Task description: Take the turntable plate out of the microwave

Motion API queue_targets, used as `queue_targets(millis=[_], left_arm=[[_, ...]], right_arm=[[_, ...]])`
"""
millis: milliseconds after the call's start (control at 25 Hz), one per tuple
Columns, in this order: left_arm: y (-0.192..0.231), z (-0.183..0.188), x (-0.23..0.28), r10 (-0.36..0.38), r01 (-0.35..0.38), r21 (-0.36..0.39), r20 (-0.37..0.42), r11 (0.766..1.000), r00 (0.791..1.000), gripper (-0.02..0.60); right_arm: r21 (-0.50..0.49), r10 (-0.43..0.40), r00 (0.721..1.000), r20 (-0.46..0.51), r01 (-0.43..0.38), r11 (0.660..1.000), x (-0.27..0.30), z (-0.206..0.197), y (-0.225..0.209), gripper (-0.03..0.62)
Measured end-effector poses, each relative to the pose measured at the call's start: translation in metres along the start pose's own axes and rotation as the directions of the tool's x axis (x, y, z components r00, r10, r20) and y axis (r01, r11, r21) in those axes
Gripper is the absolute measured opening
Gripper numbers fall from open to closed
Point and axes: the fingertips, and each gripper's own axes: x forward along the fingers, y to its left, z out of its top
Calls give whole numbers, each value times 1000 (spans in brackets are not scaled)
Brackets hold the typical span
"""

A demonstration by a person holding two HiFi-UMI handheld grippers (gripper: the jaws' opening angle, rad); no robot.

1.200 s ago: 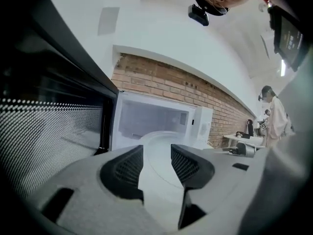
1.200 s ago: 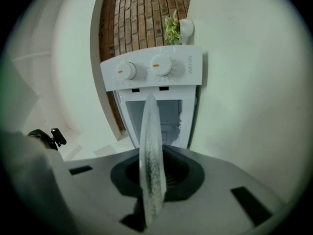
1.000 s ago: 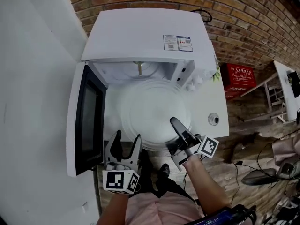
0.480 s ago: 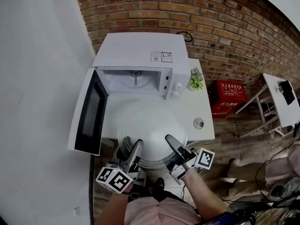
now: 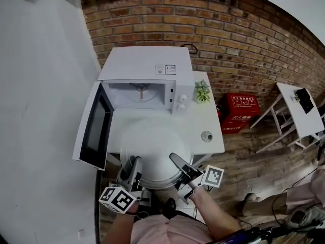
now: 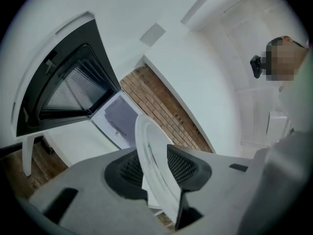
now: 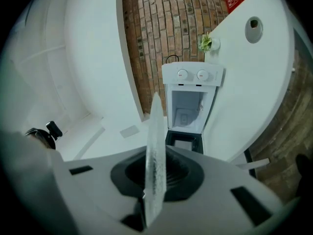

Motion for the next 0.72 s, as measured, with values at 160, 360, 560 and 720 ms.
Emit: queue_targets(millis=[160, 360, 560, 720], left_arm=[[-4, 2, -2, 8, -8, -2, 5, 1000, 1000, 133], [-4, 2, -2, 12, -12, 10, 0, 1000, 1000, 133], [-6, 2, 3, 26, -26, 15, -10, 1000, 1000, 135], [-4, 0, 3, 34, -34, 10, -13, 999, 999, 135]], right_arm=[[-9, 0, 1000, -7, -1, 1000, -1, -1, 2, 29], [-1, 6, 1000, -5, -6, 1000, 0, 0, 4, 30], [8, 9, 1000, -4, -9, 1000, 1, 3, 2, 31], [8, -2, 1000, -8, 2, 1000, 0, 4, -2, 31]])
